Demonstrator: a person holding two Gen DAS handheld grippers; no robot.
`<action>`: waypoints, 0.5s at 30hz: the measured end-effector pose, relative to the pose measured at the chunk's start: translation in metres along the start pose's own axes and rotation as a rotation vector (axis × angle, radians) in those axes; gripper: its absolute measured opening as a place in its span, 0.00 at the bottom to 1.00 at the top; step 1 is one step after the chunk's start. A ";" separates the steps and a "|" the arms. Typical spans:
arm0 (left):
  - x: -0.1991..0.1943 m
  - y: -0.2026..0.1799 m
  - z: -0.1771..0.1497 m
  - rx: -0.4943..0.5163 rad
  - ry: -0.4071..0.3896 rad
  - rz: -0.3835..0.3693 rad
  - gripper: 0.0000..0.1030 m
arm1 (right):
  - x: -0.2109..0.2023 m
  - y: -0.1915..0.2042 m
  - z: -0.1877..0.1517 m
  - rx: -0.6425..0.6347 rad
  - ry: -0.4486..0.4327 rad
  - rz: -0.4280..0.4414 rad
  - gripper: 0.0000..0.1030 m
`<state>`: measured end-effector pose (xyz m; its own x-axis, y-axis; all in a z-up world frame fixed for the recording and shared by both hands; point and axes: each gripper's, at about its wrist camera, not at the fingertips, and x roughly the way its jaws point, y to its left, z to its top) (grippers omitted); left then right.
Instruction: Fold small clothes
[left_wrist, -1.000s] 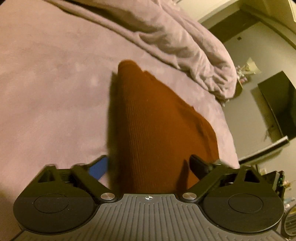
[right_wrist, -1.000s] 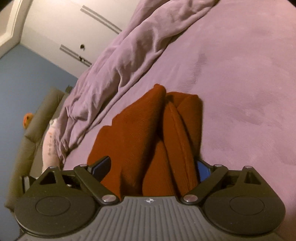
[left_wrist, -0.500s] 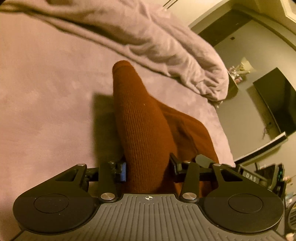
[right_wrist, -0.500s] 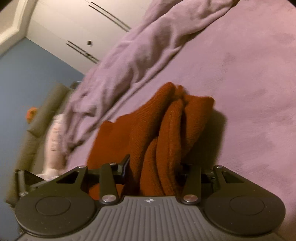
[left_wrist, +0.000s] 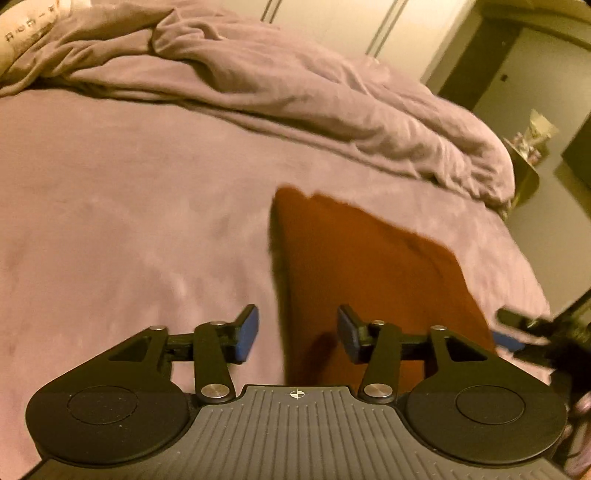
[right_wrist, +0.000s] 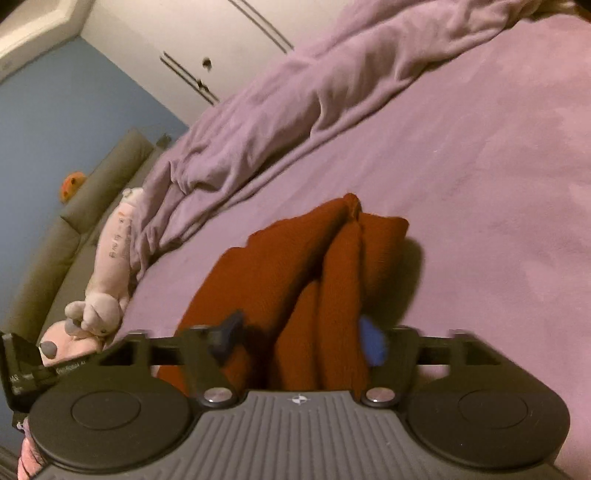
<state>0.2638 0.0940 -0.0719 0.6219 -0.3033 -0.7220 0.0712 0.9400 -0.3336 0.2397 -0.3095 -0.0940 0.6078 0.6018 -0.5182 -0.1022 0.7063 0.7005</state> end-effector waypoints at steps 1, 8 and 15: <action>0.000 -0.001 -0.012 0.006 0.017 0.000 0.53 | -0.010 0.000 -0.009 0.010 -0.014 0.009 0.76; 0.000 -0.009 -0.056 0.000 0.050 0.027 0.62 | -0.006 -0.002 -0.035 0.072 0.019 -0.081 0.80; 0.009 -0.026 -0.066 0.053 0.027 0.113 0.71 | -0.032 0.020 -0.073 0.107 -0.044 -0.115 0.80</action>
<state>0.2155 0.0563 -0.1097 0.6072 -0.1986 -0.7693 0.0439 0.9752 -0.2171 0.1612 -0.2875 -0.0990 0.6450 0.5005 -0.5775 0.0528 0.7247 0.6870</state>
